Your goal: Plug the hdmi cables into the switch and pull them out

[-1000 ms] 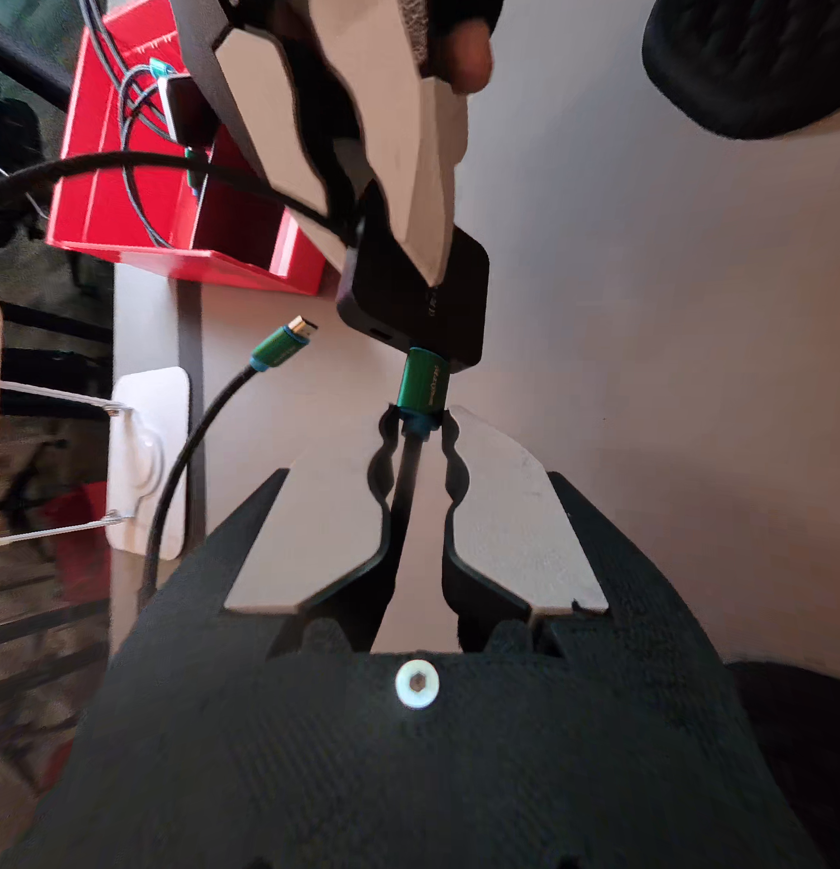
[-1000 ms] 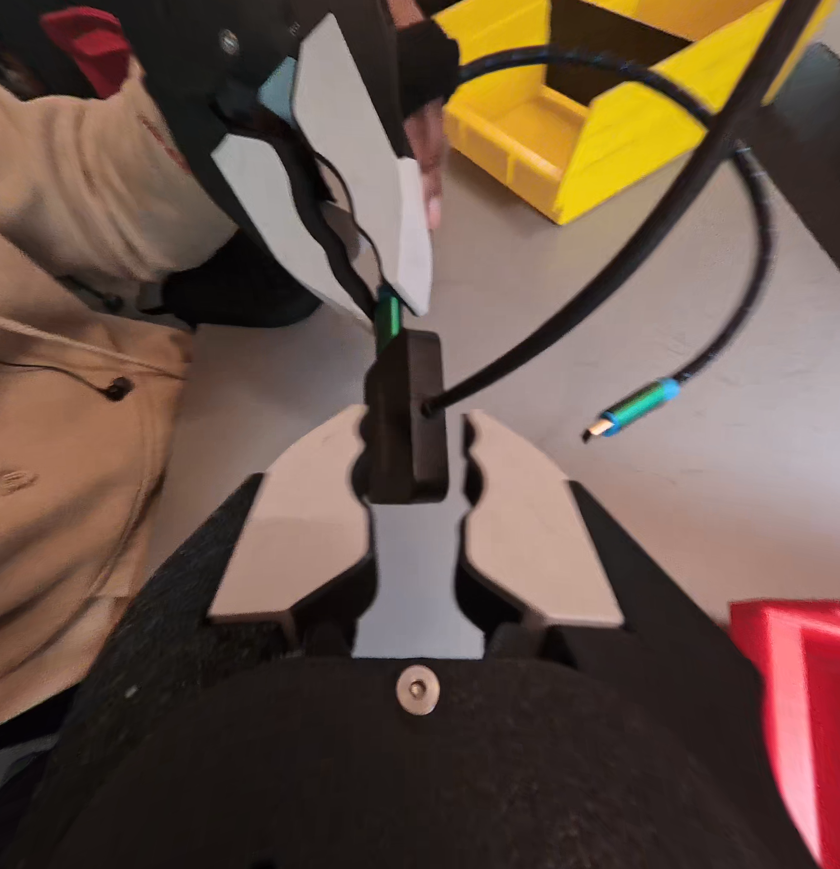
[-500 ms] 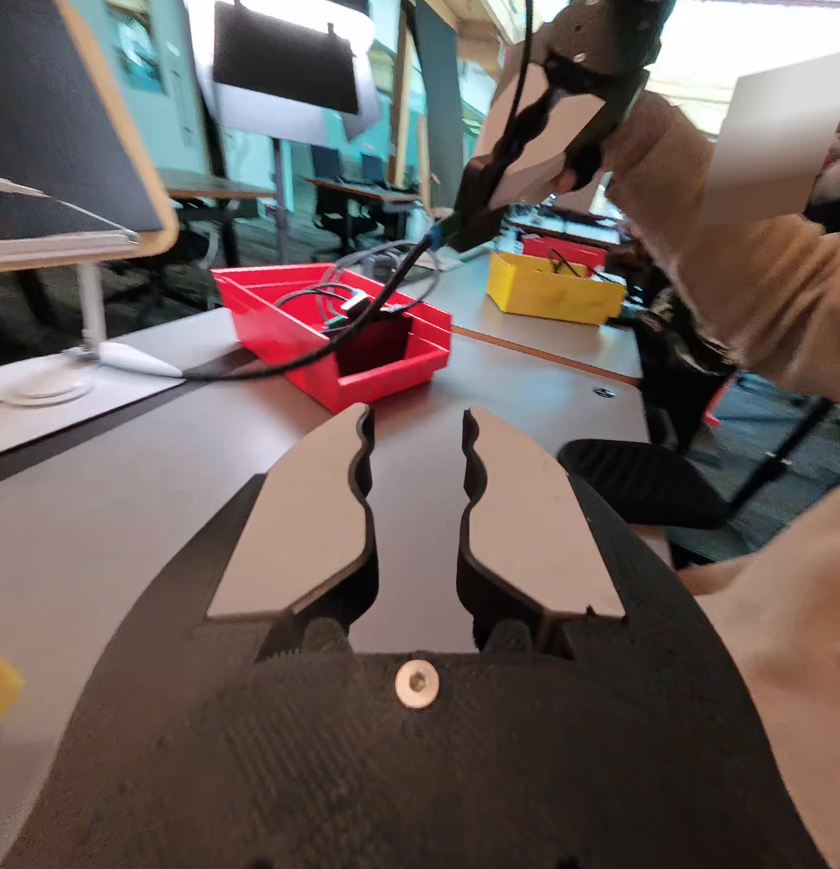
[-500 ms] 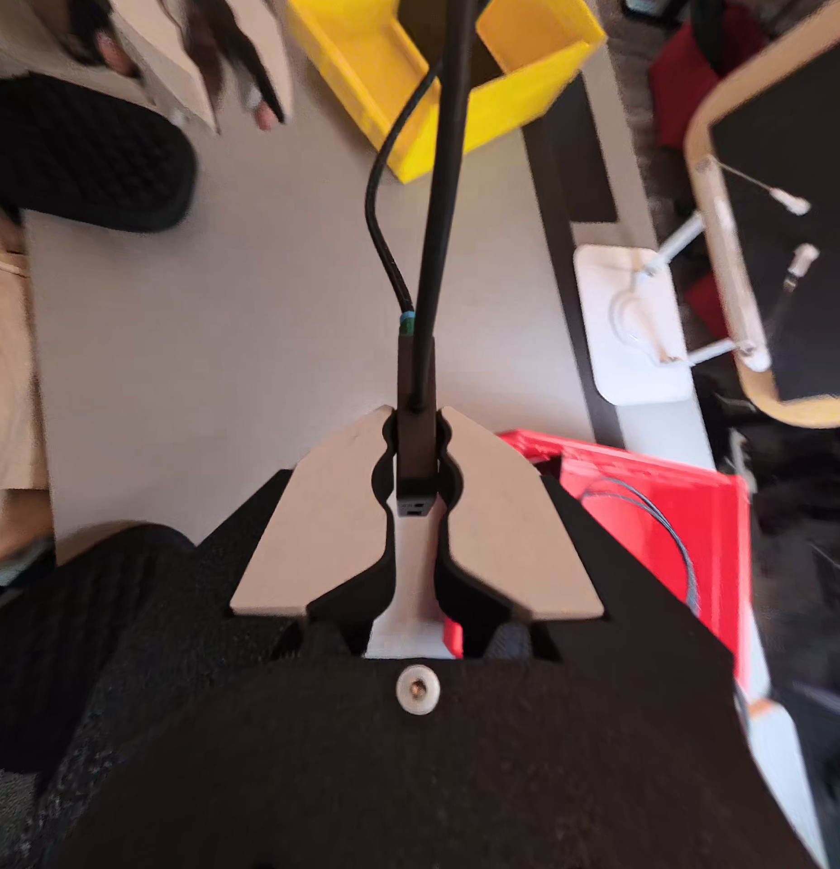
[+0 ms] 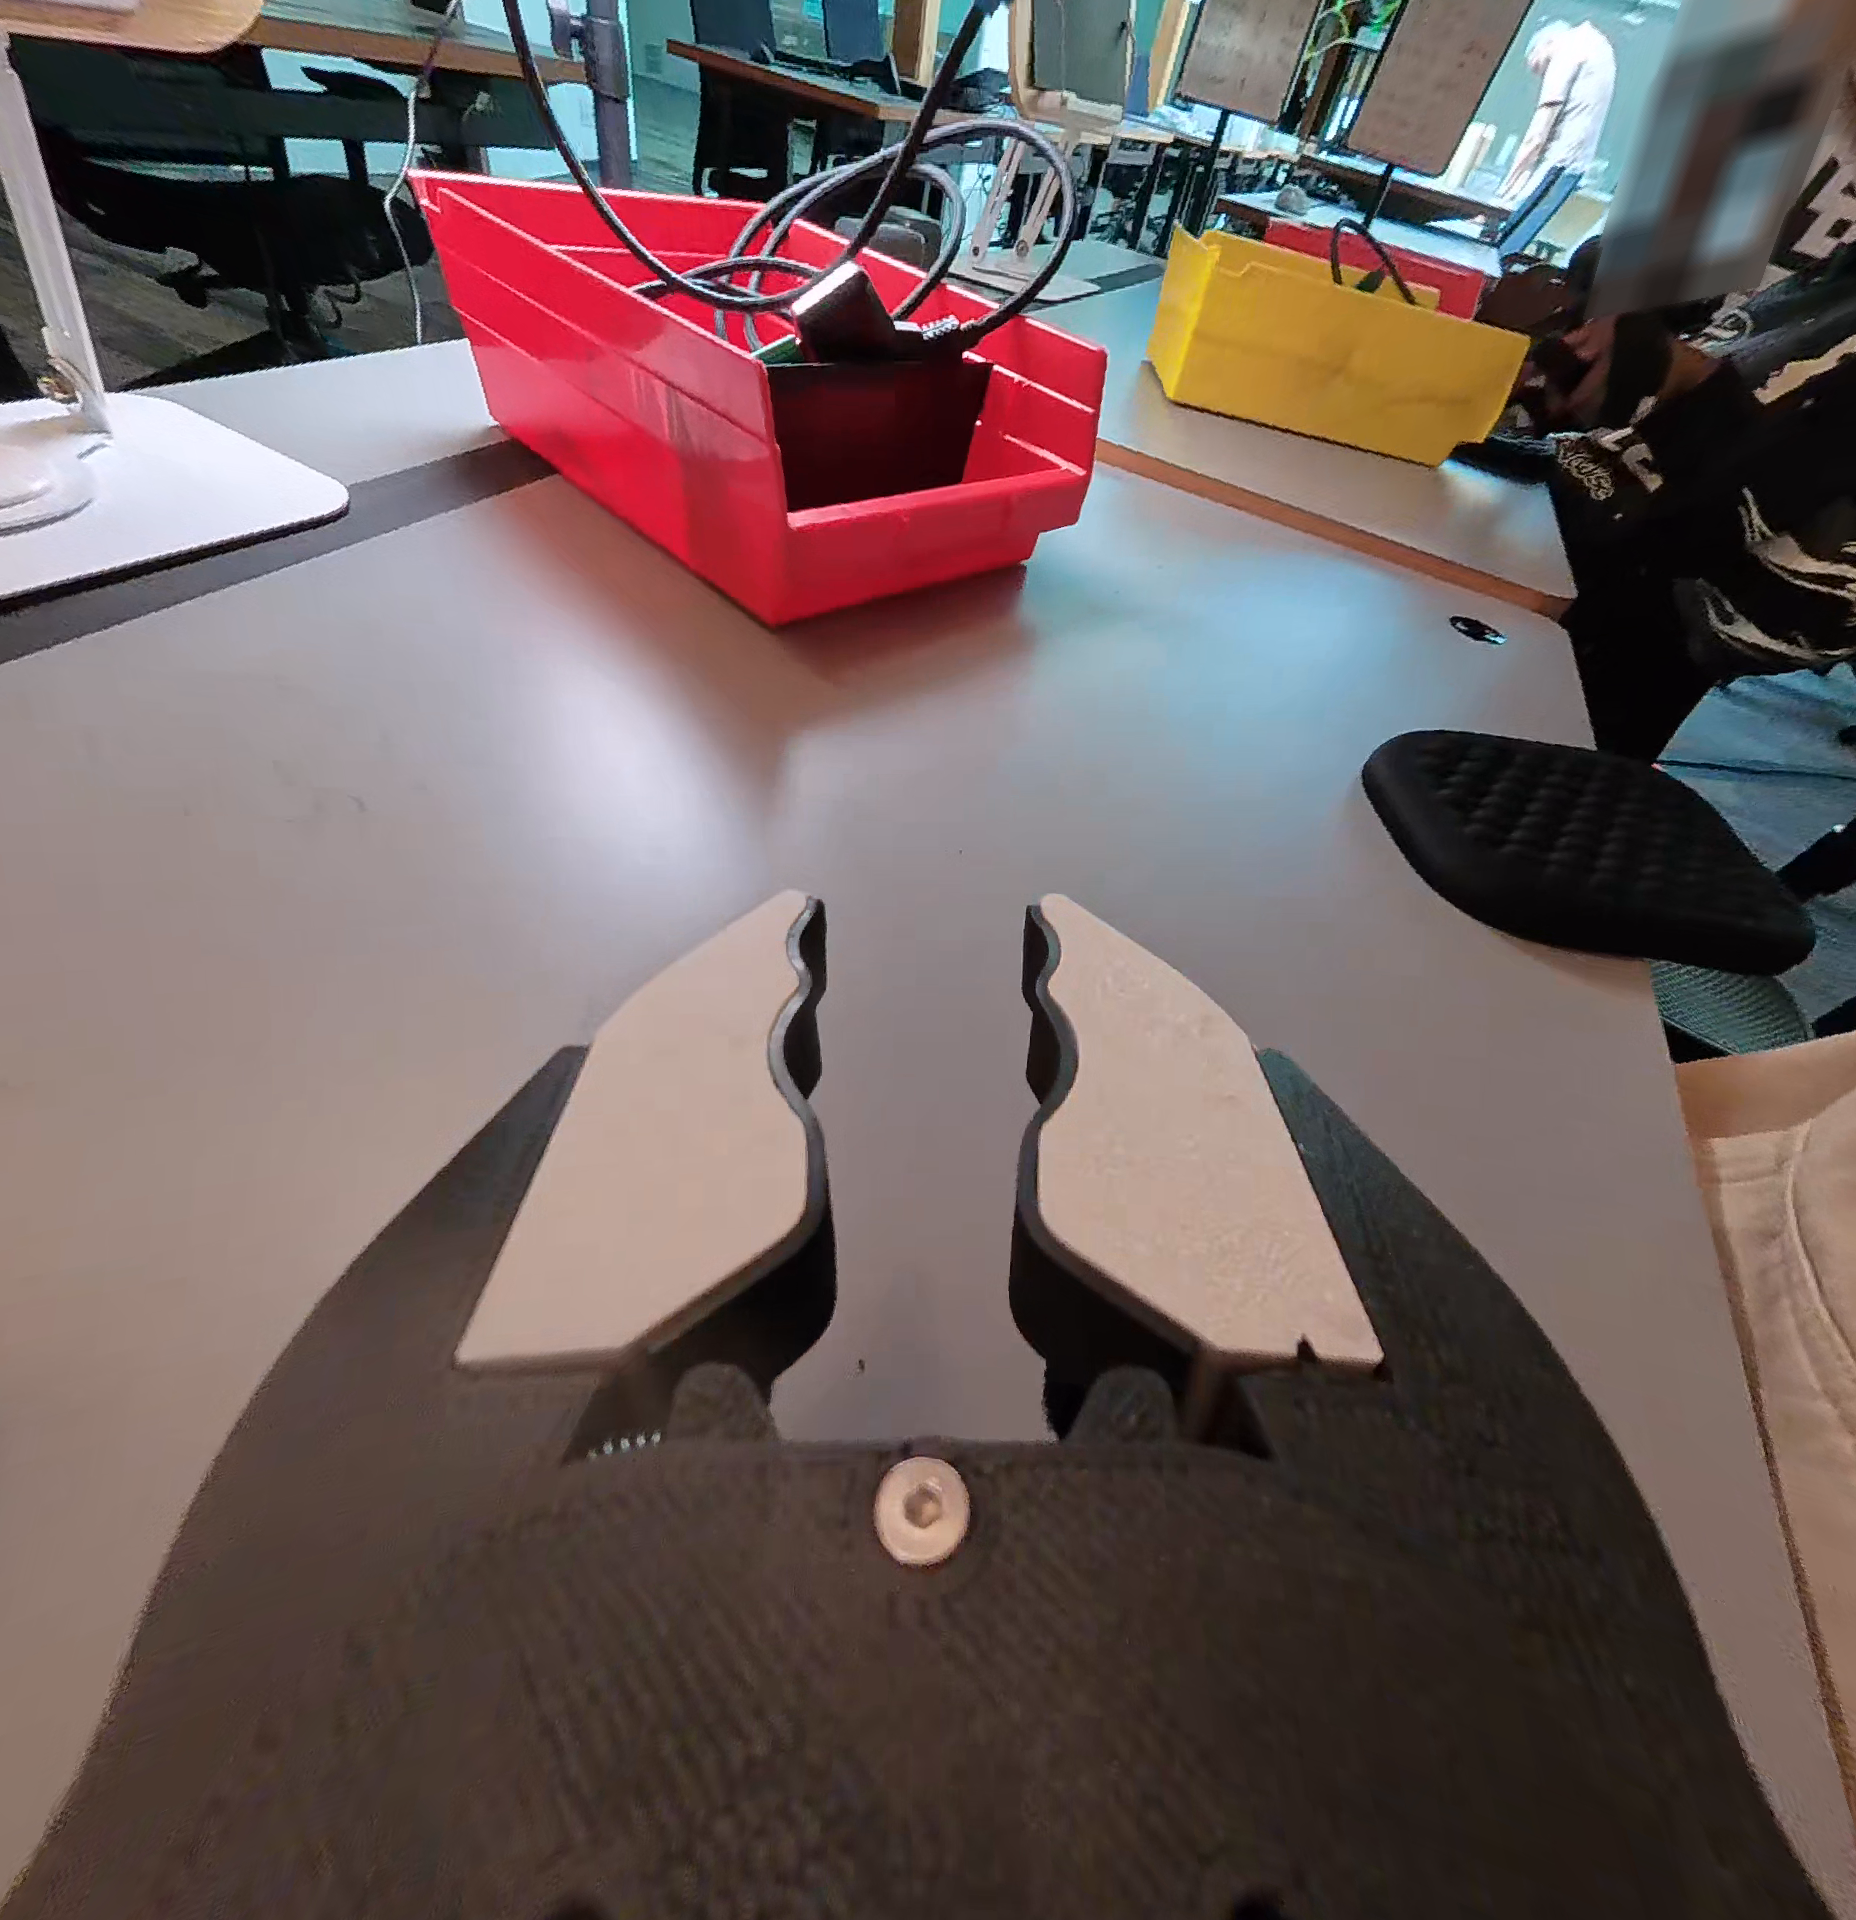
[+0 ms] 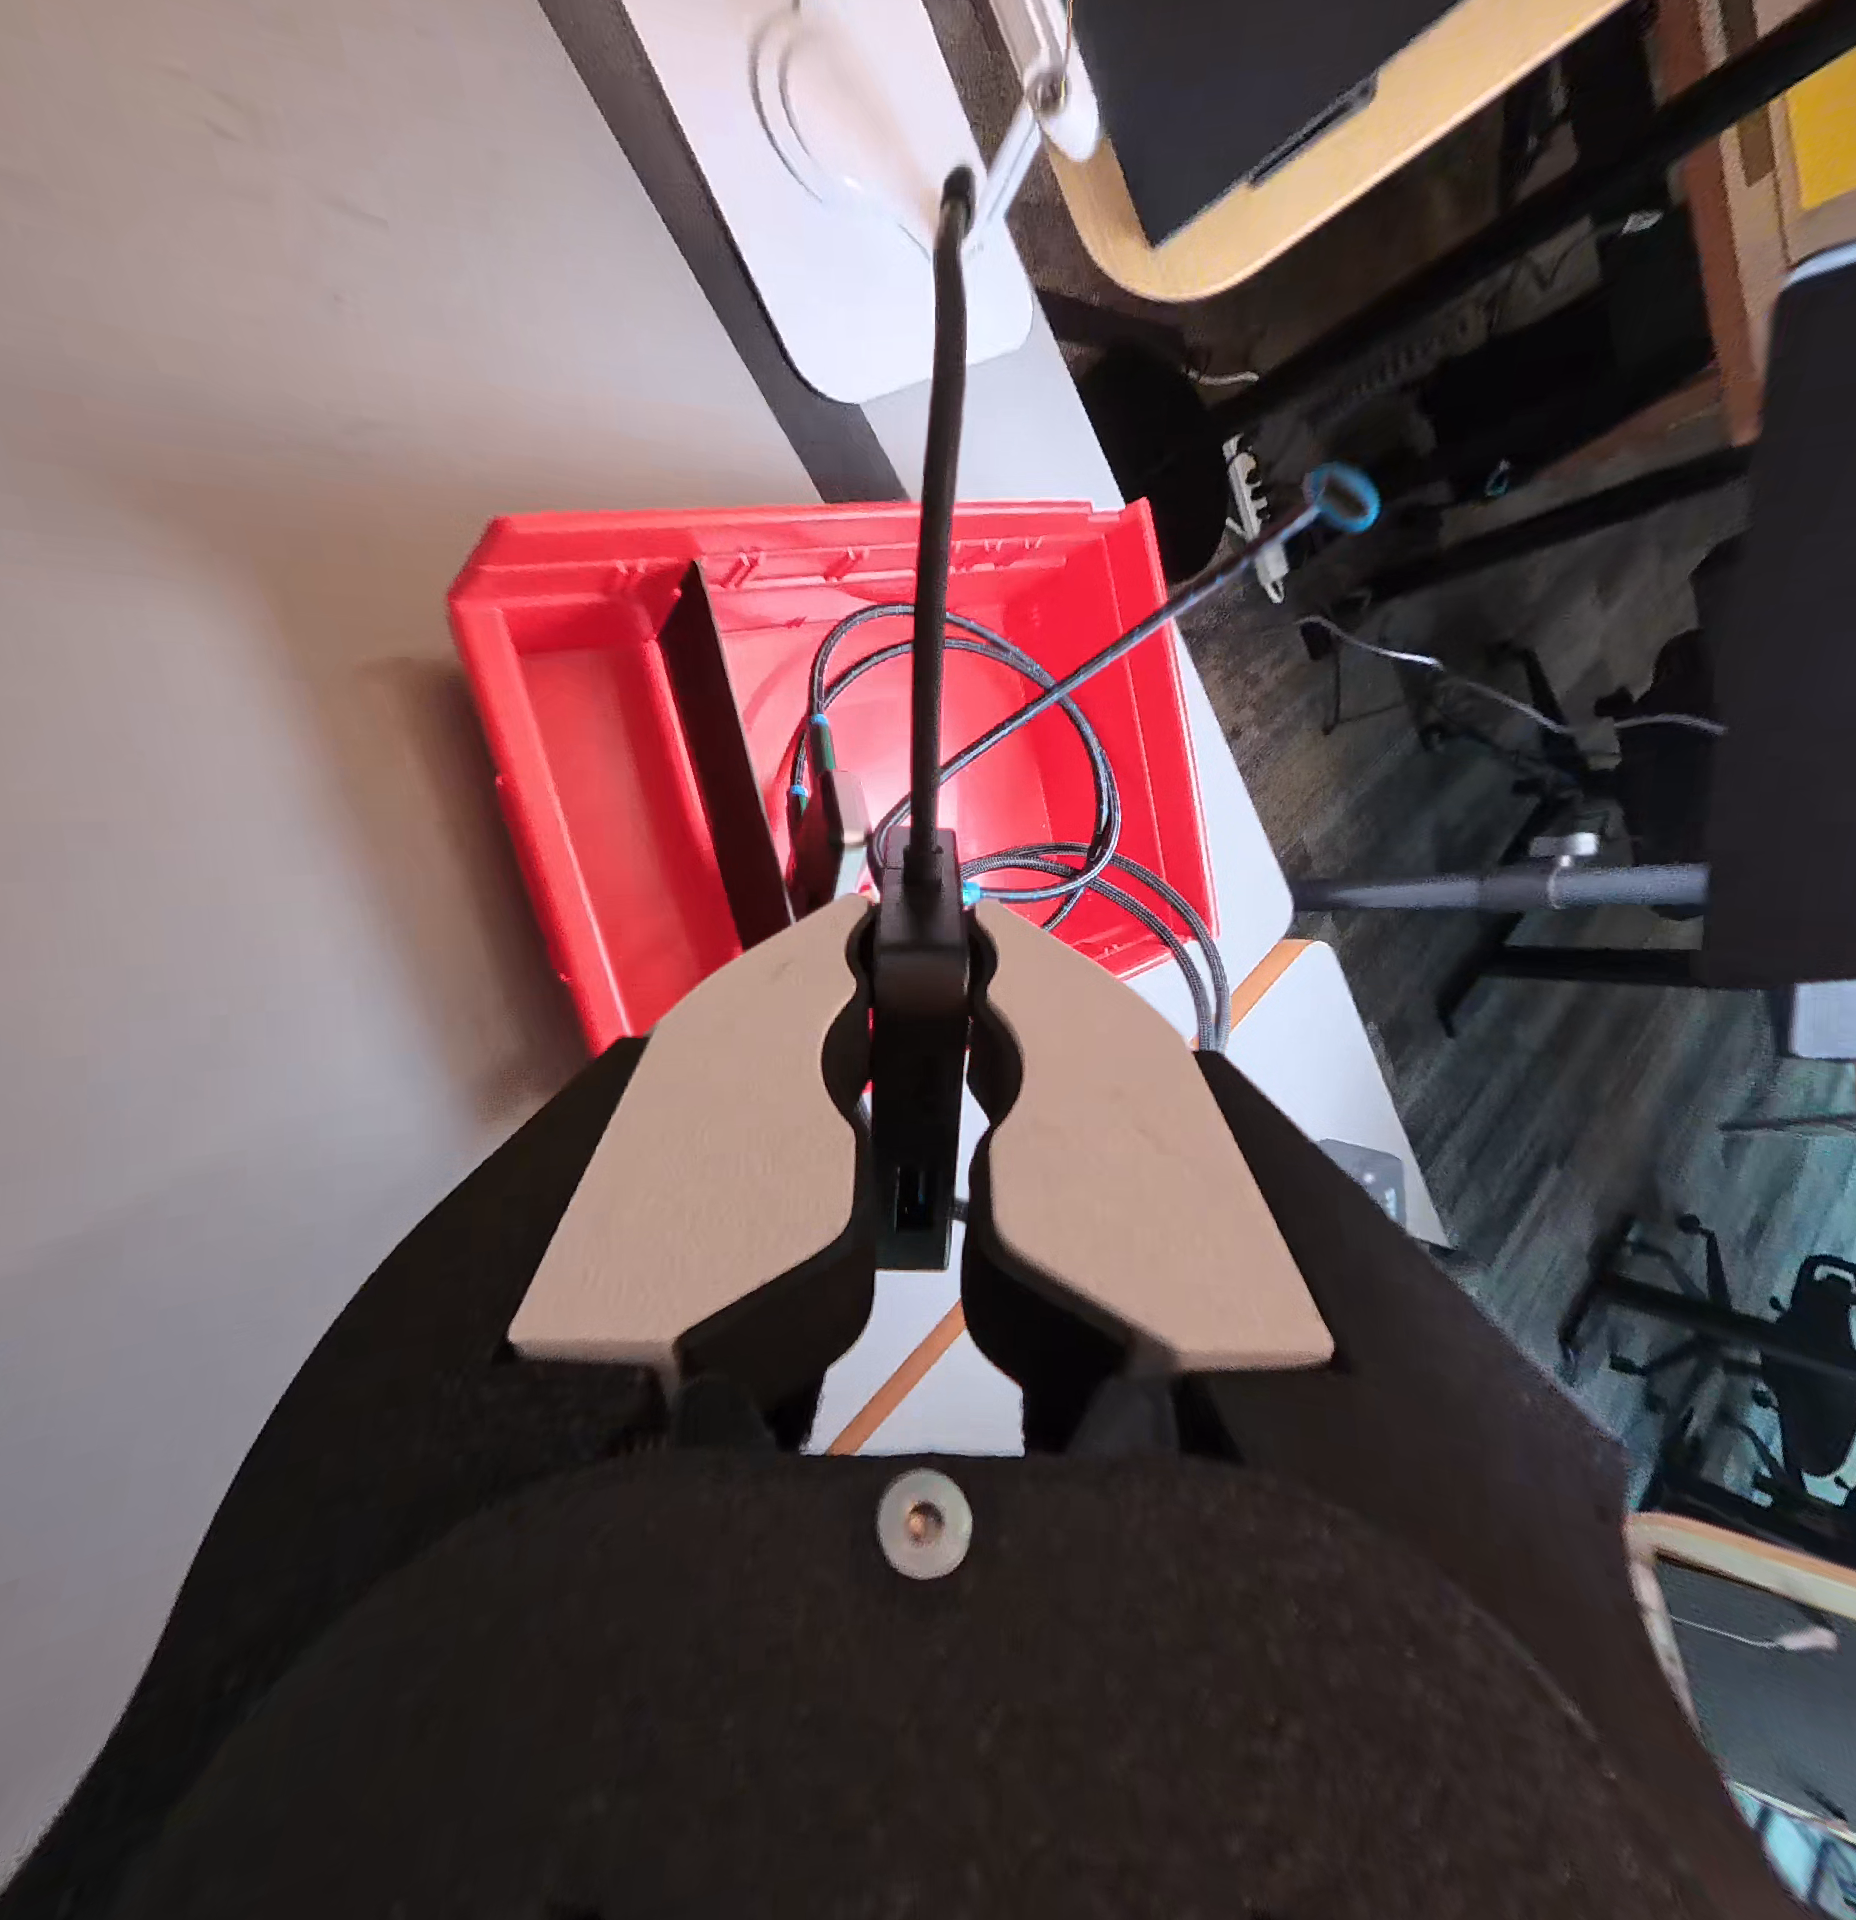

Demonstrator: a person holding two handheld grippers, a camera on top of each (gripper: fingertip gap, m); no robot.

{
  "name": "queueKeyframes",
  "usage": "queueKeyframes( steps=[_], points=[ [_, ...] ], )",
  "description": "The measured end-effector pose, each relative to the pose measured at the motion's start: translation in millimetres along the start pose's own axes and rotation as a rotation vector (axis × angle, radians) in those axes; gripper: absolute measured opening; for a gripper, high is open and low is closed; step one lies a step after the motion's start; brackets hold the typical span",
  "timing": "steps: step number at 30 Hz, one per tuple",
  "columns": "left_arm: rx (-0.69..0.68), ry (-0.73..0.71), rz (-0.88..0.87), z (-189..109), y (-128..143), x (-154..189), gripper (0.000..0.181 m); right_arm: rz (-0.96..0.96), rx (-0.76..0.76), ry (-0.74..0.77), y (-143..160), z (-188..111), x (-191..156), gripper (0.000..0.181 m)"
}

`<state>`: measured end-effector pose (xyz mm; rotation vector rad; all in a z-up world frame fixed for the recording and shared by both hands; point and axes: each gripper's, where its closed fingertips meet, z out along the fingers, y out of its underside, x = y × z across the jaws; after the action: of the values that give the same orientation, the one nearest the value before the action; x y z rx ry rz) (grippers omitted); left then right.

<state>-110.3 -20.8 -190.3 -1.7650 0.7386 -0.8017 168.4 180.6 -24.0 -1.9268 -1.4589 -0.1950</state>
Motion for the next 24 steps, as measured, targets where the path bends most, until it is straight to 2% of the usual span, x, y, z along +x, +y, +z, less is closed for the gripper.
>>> queueKeyframes(
  steps=[1, 8, 11, 14, 18, 20, 24],
  points=[
    [-0.004, -0.006, -0.01, 0, 1, -2, 0.036, 0.007, -0.014, -0.01, 3, 11, 1, 0.014],
    [-0.002, -0.074, -0.065, -5, 8, -17, 0.036, 0.082, -0.185, -0.013, 40, 109, 28, 0.015],
    [-0.011, -0.079, -0.079, -4, 12, -20, 0.036, 0.013, -0.27, -0.001, 55, 144, 33, 0.015],
    [-0.035, -0.076, -0.077, -1, 18, -21, 0.036, -0.071, -0.346, 0.007, 59, 168, 32, 0.015],
    [-0.06, -0.1, -0.049, -1, 22, -23, 0.037, -0.147, -0.444, -0.087, 66, 180, 14, 0.019],
    [-0.059, -0.131, -0.028, -4, 21, -27, 0.037, -0.181, -0.462, -0.078, 65, 178, 13, 0.02],
    [-0.041, -0.21, 0.005, -13, 16, -38, 0.038, -0.113, -0.328, -0.076, 41, 153, 12, 0.044]
  ],
)
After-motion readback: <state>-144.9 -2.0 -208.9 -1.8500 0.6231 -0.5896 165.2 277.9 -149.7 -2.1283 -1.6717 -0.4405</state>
